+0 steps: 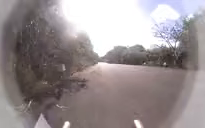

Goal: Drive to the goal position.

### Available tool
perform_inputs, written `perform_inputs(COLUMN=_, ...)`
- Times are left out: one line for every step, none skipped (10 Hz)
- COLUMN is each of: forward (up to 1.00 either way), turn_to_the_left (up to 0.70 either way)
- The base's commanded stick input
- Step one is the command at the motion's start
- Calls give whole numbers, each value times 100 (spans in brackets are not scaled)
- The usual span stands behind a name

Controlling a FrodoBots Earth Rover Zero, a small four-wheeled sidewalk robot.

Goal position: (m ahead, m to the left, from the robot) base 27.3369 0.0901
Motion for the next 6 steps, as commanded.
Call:
perform_inputs(forward=70, turn_to_the_left=-9)
perform_inputs(forward=70, turn_to_the_left=-6)
perform_inputs(forward=70, turn_to_the_left=-3)
perform_inputs(forward=70, turn_to_the_left=0)
perform_inputs(forward=70, turn_to_the_left=0)
perform_inputs(forward=70, turn_to_the_left=0)
